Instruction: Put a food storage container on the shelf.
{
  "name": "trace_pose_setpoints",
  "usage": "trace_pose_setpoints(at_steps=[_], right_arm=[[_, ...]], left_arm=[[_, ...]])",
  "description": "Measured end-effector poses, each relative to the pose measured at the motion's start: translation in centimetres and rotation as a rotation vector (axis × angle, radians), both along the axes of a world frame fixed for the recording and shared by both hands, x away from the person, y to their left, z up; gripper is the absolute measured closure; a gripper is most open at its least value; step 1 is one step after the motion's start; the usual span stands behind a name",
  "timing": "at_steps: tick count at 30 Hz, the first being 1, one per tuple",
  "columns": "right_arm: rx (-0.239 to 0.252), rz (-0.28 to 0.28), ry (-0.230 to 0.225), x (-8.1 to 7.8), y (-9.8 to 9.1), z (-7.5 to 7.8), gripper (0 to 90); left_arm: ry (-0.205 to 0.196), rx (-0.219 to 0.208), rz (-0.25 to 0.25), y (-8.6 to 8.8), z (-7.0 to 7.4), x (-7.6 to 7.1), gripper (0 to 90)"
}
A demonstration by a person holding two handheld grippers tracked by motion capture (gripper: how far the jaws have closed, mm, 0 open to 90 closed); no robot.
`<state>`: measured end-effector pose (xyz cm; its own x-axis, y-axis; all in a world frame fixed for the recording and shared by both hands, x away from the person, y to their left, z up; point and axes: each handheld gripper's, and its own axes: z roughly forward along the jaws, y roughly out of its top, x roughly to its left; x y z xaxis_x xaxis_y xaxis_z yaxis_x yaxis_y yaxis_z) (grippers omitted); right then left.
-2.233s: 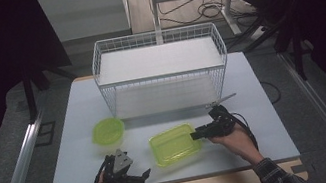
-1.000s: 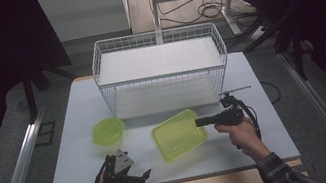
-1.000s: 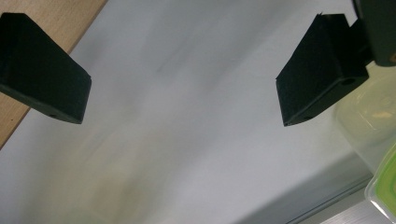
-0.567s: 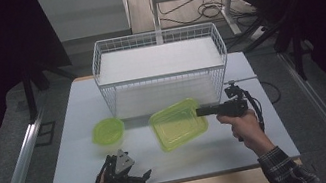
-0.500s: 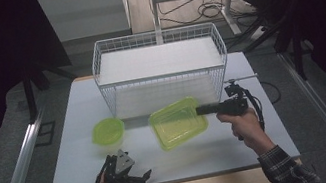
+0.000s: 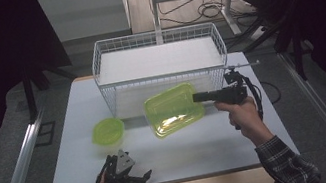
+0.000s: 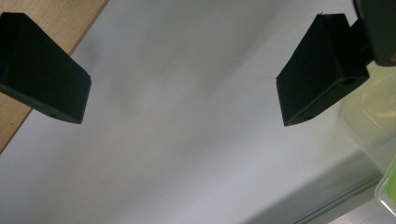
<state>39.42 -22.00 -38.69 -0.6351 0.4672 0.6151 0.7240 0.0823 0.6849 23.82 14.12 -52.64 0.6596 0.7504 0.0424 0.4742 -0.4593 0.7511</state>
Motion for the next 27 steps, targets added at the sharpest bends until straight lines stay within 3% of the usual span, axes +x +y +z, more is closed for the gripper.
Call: trace_pose_setpoints(at_steps=[17, 27], right_arm=[[0.021, -0.046, -0.059, 2.4, 1.7, 4.3, 79.9], [0.019, -0.109, -0.101, 4.3, 2.5, 6.4, 79.9]], left_arm=[[0.007, -0.003, -0.001, 0.0, 0.0, 0.0, 3.1], [0.008, -0.006, -0.001, 0.0, 0.0, 0.0, 3.1]])
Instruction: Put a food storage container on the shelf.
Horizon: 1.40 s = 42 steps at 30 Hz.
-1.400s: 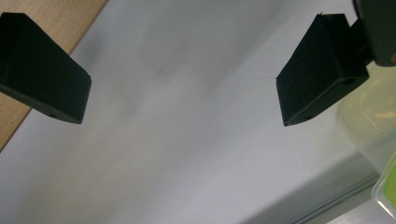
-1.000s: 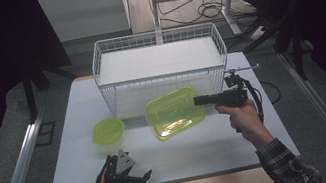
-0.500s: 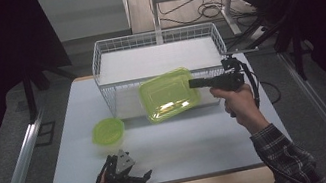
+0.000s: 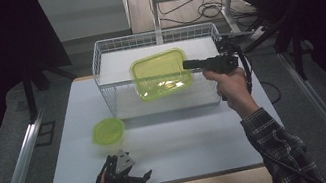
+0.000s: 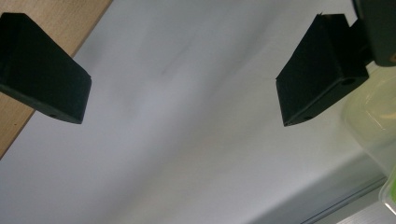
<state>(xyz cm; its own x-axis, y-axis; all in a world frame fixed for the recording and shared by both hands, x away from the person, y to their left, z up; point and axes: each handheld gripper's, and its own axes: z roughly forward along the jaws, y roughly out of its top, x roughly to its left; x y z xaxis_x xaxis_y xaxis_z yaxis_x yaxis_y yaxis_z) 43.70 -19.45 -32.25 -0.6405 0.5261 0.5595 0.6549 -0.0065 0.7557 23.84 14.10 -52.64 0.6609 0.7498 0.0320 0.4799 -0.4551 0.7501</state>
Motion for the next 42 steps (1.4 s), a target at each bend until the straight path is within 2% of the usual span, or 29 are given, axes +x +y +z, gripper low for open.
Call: trace_pose_setpoints(at_steps=[12, 17, 24, 29, 34, 39, 42], right_arm=[[0.008, -0.099, -0.01, 2.2, -0.3, 1.0, 79.9], [-0.006, -0.131, -0.016, 3.0, -0.1, 1.2, 79.9], [-0.015, -0.168, -0.005, 4.0, 0.1, 0.9, 79.8], [-0.04, -0.186, -0.001, 4.4, 0.2, 0.6, 79.8], [-0.038, -0.196, 0.011, 4.7, 0.2, 0.3, 79.0], [-0.089, -0.207, -0.006, 5.0, 0.4, 0.4, 76.5], [-0.146, -0.218, -0.035, 5.1, 0.8, 0.6, 73.4]], left_arm=[[0.002, 0.004, -0.002, 0.0, 0.0, 0.0, 3.1], [0.002, 0.006, -0.003, -0.1, 0.0, 0.0, 3.1], [0.005, 0.009, -0.006, -0.1, -0.1, 0.0, 3.1], [0.005, 0.012, -0.008, -0.1, -0.1, 0.0, 3.1], [0.006, 0.015, -0.009, -0.2, -0.1, 0.0, 3.1], [0.007, 0.021, -0.011, -0.2, -0.1, 0.0, 3.1], [0.008, 0.025, -0.013, -0.2, -0.1, 0.0, 3.1]])
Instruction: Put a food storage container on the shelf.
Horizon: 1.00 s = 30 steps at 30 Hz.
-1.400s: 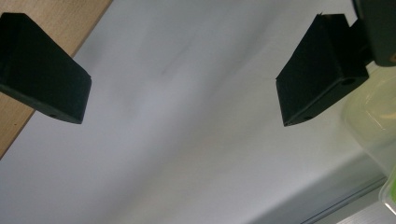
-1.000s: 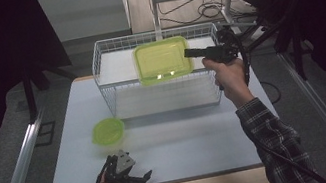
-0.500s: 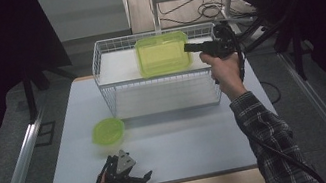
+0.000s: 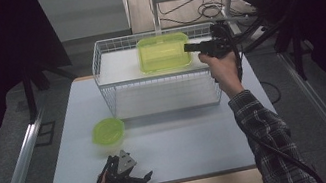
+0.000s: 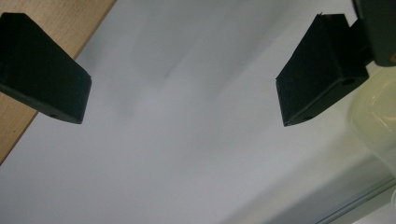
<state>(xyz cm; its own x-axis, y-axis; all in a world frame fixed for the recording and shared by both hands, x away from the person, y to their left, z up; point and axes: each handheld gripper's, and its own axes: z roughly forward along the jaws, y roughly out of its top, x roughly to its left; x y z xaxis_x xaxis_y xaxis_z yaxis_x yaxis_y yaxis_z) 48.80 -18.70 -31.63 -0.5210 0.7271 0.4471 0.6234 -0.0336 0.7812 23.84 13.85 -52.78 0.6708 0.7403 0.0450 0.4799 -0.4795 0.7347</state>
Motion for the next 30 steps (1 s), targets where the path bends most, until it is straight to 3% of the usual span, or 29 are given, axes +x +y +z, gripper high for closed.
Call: trace_pose_setpoints(at_steps=[4, 8, 16, 18, 26, 30], right_arm=[[-0.031, -0.006, -0.01, 0.2, 0.2, 0.1, 71.6], [-0.095, -0.017, -0.027, 0.5, 0.6, 0.2, 68.4], [-0.111, -0.022, -0.029, 1.1, 0.9, -0.2, 58.8], [-0.153, -0.031, -0.056, 1.1, 1.0, -0.2, 55.9], [-0.153, -0.021, -0.071, 0.8, 0.8, -0.1, 47.3], [-0.146, 0.014, -0.081, 0.4, 0.5, 0.0, 37.7]], left_arm=[[0.001, 0.007, -0.004, 0.0, 0.0, 0.0, 3.1], [0.003, 0.008, -0.005, -0.1, 0.0, 0.0, 3.1], [0.004, 0.017, -0.009, -0.1, -0.1, 0.0, 3.1], [0.005, 0.018, -0.009, -0.2, -0.1, 0.0, 3.1], [0.005, 0.018, -0.009, -0.2, -0.1, 0.0, 3.2], [0.001, -0.016, -0.019, 0.0, 0.1, 0.0, 3.7]])
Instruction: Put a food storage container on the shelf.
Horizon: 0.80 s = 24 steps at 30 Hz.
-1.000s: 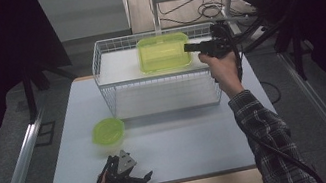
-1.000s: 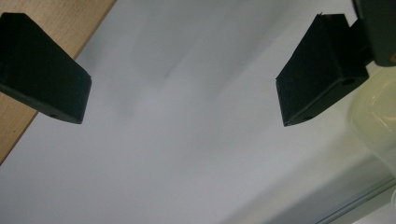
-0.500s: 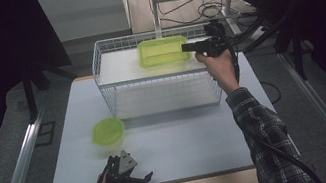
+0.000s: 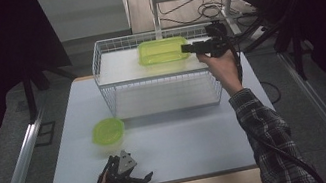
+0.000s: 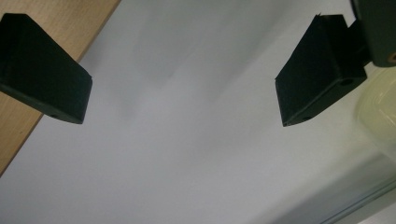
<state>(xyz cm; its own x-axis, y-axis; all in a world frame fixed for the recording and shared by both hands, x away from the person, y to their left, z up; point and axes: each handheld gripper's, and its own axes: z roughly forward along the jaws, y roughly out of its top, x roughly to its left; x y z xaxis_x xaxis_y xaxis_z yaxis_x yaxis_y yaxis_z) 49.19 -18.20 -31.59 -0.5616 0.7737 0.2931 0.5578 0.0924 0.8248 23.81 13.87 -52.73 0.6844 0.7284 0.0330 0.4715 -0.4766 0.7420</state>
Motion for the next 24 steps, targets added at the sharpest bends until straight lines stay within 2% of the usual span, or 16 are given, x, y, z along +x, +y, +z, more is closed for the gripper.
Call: trace_pose_setpoints(at_steps=[8, 14, 20, 24], right_arm=[[-0.049, 0.068, -0.045, -1.3, 0.3, 0.0, 23.4], [-0.05, 0.1, -0.061, -2.3, 0.2, -0.2, 18.5], [-0.045, 0.126, -0.074, -3.2, 0.0, 0.0, 16.0], [-0.077, 0.154, -0.088, -4.0, 0.2, -0.1, 14.1]], left_arm=[[-0.004, -0.037, 0.008, 0.3, 0.0, 0.1, 3.8], [-0.002, -0.072, 0.032, 0.6, 0.1, 0.2, 3.7], [-0.002, -0.071, 0.041, 0.7, 0.0, 0.3, 3.5], [-0.005, -0.068, 0.041, 0.7, 0.0, 0.3, 3.2]])
